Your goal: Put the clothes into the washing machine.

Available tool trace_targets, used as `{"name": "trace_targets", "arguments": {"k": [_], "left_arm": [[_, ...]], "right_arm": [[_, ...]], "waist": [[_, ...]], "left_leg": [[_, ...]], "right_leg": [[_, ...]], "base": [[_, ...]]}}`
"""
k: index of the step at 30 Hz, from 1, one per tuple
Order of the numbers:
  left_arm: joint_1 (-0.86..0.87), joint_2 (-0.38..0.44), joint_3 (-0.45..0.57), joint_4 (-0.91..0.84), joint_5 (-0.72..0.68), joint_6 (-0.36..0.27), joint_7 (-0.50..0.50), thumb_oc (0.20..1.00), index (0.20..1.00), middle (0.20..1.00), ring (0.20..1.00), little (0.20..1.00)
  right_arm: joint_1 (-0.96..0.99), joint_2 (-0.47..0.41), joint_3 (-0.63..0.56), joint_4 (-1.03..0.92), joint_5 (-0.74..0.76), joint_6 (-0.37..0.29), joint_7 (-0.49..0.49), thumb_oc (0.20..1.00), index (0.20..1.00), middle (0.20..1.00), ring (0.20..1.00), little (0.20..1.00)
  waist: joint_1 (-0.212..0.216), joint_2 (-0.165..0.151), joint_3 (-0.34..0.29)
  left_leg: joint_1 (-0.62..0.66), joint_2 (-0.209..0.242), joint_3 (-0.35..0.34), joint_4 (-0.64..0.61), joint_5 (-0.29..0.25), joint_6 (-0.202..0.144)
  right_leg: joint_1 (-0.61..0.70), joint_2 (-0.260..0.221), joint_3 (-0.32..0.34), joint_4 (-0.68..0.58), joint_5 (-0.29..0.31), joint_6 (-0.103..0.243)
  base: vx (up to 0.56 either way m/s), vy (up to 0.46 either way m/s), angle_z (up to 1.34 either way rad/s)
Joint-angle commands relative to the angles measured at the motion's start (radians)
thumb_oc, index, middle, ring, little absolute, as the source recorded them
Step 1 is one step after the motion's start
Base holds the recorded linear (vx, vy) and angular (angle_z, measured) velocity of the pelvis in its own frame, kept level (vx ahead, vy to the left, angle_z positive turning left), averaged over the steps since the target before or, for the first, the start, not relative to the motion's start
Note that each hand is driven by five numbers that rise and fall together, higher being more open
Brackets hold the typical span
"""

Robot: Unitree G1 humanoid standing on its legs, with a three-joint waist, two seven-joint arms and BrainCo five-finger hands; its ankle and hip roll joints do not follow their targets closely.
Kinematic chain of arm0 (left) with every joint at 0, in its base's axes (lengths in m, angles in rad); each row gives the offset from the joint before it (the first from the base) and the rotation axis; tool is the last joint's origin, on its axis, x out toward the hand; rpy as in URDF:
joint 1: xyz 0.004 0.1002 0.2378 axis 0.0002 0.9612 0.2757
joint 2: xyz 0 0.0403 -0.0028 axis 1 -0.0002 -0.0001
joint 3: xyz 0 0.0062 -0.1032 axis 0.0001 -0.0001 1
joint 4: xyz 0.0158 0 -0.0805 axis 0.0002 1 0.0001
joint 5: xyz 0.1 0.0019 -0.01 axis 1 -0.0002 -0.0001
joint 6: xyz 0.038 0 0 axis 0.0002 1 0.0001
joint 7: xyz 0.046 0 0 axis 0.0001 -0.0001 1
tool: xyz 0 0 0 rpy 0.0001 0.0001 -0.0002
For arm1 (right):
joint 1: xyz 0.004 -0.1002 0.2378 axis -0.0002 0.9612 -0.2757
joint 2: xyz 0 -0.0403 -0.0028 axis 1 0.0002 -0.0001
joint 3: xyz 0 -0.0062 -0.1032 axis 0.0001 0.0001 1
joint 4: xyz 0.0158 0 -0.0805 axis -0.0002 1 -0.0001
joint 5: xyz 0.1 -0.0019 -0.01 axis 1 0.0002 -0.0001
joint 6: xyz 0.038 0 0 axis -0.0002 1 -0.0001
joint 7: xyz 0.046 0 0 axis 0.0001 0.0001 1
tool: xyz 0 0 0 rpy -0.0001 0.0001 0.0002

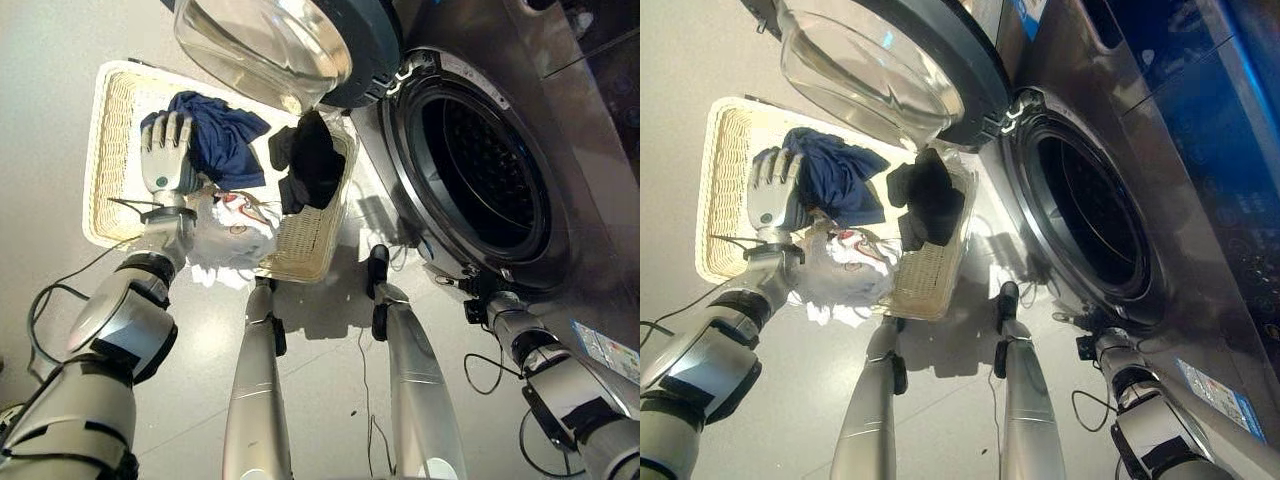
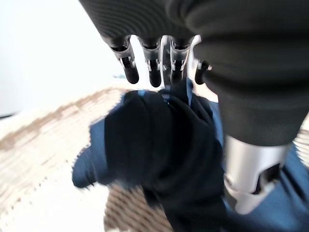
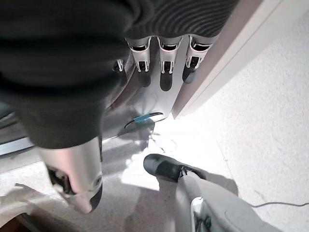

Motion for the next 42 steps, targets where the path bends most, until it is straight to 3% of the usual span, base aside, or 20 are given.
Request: {"name": "trace_targets", "arguments": {"k": [1, 13, 23, 31, 36, 37, 38, 42], "left_arm": [[-0.08, 0.062, 0.03, 0.025, -0.024, 0.042, 0.072, 1.0, 1.0, 1.0, 1.0, 1.0], [-0.101, 0.074, 0.032, 0.039, -0.014, 0.056, 0.084, 1.0, 1.0, 1.0, 1.0, 1.0], [-0.148, 0.079, -0.035, 0.032, -0.001, -0.003, -0.044, 1.0, 1.0, 1.0, 1.0, 1.0], [-0.202, 0.104, -0.08, 0.036, -0.043, 0.042, -0.065, 1.0, 1.0, 1.0, 1.0, 1.0], [-0.222, 0.11, -0.094, 0.042, -0.055, 0.059, -0.136, 1.0, 1.0, 1.0, 1.0, 1.0], [-0.222, 0.11, -0.096, 0.043, -0.059, 0.061, -0.143, 0.947, 0.947, 0.947, 0.947, 0.947], [-0.225, 0.109, -0.101, 0.049, -0.068, 0.067, -0.193, 0.2, 0.2, 0.2, 0.2, 0.2], [-0.23, 0.109, -0.112, 0.057, -0.103, 0.07, -0.252, 0.2, 0.2, 0.2, 0.2, 0.2]], "right_arm": [[0.035, -0.047, 0.017, -0.025, 0.049, -0.006, -0.018, 1.0, 1.0, 1.0, 1.0, 1.0], [0.034, -0.055, 0.02, -0.025, 0.062, -0.022, -0.015, 1.0, 1.0, 1.0, 1.0, 1.0], [0.002, -0.075, 0.035, -0.026, 0.062, -0.022, -0.005, 1.0, 1.0, 1.0, 1.0, 1.0], [0.001, -0.095, 0.046, -0.034, 0.067, -0.041, -0.004, 1.0, 1.0, 1.0, 1.0, 1.0], [0.005, -0.099, 0.046, -0.042, 0.073, -0.05, 0.0, 1.0, 1.0, 1.0, 1.0, 1.0], [0.005, -0.099, 0.046, -0.043, 0.073, -0.051, 0.0, 1.0, 1.0, 1.0, 1.0, 1.0], [0.003, -0.096, 0.047, -0.044, 0.072, -0.056, 0.0, 1.0, 1.0, 1.0, 1.0, 1.0], [-0.009, -0.104, 0.053, -0.048, 0.082, -0.059, 0.006, 1.0, 1.0, 1.0, 1.0, 1.0]], "waist": [[0.014, -0.043, -0.009], [0.01, -0.053, -0.009], [0.001, -0.057, -0.009], [-0.008, -0.065, -0.009], [-0.011, -0.072, -0.009], [-0.011, -0.073, -0.009], [-0.011, -0.076, -0.009], [-0.012, -0.079, -0.009]], "left_leg": [[-0.06, -0.04, -0.026, 0.164, -0.103, 0.047], [-0.114, -0.042, -0.039, 0.184, -0.111, 0.047], [-0.164, -0.044, -0.044, 0.192, -0.115, 0.047], [-0.211, -0.05, -0.049, 0.215, -0.125, 0.051], [-0.234, -0.054, -0.053, 0.227, -0.131, 0.052], [-0.235, -0.054, -0.053, 0.228, -0.131, 0.053], [-0.238, -0.055, -0.054, 0.229, -0.131, 0.053], [-0.242, -0.055, -0.055, 0.227, -0.13, 0.053]], "right_leg": [[0.019, 0.044, 0.019, -0.137, 0.138, 0.006], [-0.029, 0.048, 0.018, -0.127, 0.14, 0.005], [-0.075, 0.057, 0.025, -0.124, 0.144, 0.005], [-0.117, 0.06, 0.025, -0.114, 0.145, 0.005], [-0.136, 0.059, 0.022, -0.109, 0.148, 0.008], [-0.137, 0.059, 0.021, -0.108, 0.149, 0.008], [-0.139, 0.06, 0.02, -0.109, 0.15, 0.009], [-0.143, 0.061, 0.019, -0.111, 0.153, 0.01]], "base": [[0.0, 0.0, 0.0], [0.0, 0.0, 0.0], [0.01, 0.015, 0.0], [0.01, 0.009, 0.0], [0.0, 0.0, 0.0], [0.0, 0.0, 0.0], [0.0, 0.0, 0.0], [0.0, 0.0, 0.0]]}}
